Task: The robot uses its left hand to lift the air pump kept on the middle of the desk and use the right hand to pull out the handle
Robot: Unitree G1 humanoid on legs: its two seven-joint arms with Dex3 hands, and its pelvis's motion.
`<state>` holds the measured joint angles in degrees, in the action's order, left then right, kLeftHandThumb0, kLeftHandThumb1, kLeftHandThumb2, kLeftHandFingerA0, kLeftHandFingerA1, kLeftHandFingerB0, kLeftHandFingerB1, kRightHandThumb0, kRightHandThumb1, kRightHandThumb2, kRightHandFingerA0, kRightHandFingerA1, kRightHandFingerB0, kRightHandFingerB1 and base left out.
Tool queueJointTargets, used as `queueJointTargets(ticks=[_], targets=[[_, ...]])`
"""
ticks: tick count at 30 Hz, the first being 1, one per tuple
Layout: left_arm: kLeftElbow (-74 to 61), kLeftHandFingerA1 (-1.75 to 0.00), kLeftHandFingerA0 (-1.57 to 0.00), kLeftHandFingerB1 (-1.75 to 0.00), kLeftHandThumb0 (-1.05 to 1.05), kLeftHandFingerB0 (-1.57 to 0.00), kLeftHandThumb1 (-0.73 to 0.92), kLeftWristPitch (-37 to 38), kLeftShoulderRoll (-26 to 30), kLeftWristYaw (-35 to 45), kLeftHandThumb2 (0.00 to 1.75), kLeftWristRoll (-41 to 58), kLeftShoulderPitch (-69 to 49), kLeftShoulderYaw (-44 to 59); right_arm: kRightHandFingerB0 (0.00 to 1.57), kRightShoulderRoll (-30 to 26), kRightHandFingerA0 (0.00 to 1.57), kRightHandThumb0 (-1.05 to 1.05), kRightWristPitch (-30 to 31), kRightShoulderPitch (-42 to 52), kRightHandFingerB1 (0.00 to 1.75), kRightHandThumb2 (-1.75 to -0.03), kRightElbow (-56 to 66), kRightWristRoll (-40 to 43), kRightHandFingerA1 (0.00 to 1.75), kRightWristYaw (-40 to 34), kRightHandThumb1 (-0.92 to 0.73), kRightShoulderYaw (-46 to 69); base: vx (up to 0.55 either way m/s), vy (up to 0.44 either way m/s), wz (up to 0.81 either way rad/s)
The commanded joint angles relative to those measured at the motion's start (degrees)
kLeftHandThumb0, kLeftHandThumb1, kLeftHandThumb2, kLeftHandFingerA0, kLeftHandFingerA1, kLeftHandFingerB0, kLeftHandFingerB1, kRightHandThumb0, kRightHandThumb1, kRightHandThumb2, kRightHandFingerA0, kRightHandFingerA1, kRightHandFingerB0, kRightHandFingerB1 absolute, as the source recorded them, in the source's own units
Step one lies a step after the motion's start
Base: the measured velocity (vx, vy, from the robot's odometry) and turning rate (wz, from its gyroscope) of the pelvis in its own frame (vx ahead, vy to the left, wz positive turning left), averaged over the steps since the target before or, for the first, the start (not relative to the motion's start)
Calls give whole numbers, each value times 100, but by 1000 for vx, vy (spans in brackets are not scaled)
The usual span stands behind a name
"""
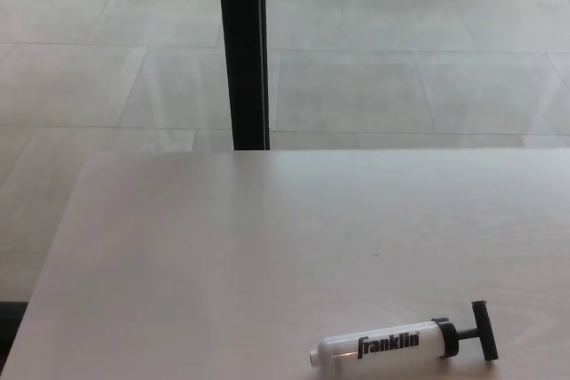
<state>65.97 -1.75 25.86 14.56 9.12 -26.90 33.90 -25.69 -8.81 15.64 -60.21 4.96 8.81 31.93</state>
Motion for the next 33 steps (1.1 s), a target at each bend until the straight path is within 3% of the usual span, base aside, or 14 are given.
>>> queueJointTargets(ticks=[1,3,4,5,6,7,8,10,11,15,16,19,22,33], targets=[[63,-49,-51,-40,-51,-43,73,25,501,465,62,1263,323,1161,7,-508,24,-78,-221,-361,41,-102,-86,1514,55,319,-67,1398,0,0,0],[-153,-52,-43,-43,-54,-38,69,82,598,380,60,1391,505,1401,13,-727,23,-77,-176,-543,24,-67,-50,1596,46,295,-87,1645,0,0,0],[-311,-56,-39,-39,-55,-30,70,140,678,388,61,1482,609,1527,0,-838,3,-38,-219,-642,50,-107,-11,1626,53,242,-46,1740,0,0,0],[-702,-50,-41,-38,-59,-34,77,209,835,207,63,1411,755,1576,3,-1042,5,-84,-336,-792,31,-110,56,1629,51,252,-73,1854,0,0,0],[-888,-63,-44,-52,-59,-32,62,210,888,66,93,1355,844,1593,1,-1147,5,-79,-371,-868,33,-110,45,1526,50,188,-70,1832,0,0,0],[-1142,-63,-56,-51,-51,-55,75,258,920,-174,62,1344,1012,1671,0,-1270,1,-37,-255,-1037,49,-108,59,1523,51,84,-49,1881,0,0,0],[-1551,-56,-50,-56,-52,-62,76,204,956,-478,62,1288,1189,1734,14,-1377,8,-82,-153,-1221,24,-70,153,1564,38,39,-82,1964,0,0,0],[-2184,-49,-49,-47,-50,-50,73,-349,1071,-734,62,1368,1484,1882,11,-1496,1,-87,-137,-1385,36,-108,384,1530,43,32,-73,1995,0,0,0],[-2383,-50,-50,-45,-50,-44,72,-433,1133,-863,61,1318,1659,1866,13,-1500,13,-76,-332,-1481,28,-67,487,1488,35,4,-89,1983,0,0,0],[-4260,-53,-44,-43,-51,-40,71,-752,1190,-1070,60,1190,2360,1581,18,-1673,7,-79,-543,-2113,30,-66,1098,1340,39,-62,-87,1803,0,0,0],[-4804,-53,-46,-43,-53,-39,70,-1091,1196,-1158,60,1176,2528,1423,0,-1665,2,-37,-342,-2251,49,-108,1421,1342,52,-81,-47,1734,0,0,0],[-5782,-67,-47,-55,-49,-30,52,-1356,1144,-1259,96,943,3096,877,18,-1541,15,-79,-378,-2491,27,-67,2133,1191,38,-16,-87,1440,0,0,0],[-6394,-53,-44,-45,-51,-39,73,-1407,1026,-1089,60,856,3460,392,17,-1394,15,-87,-470,-2597,28,-67,2666,1122,45,228,-86,1164,0,0,0],[-7371,-57,-42,-45,-58,-38,68,-1385,-831,-1349,60,-892,4750,-2624,23,-754,26,-92,-111,-3092,28,-66,4101,292,37,180,-85,-440,0,0,0]])
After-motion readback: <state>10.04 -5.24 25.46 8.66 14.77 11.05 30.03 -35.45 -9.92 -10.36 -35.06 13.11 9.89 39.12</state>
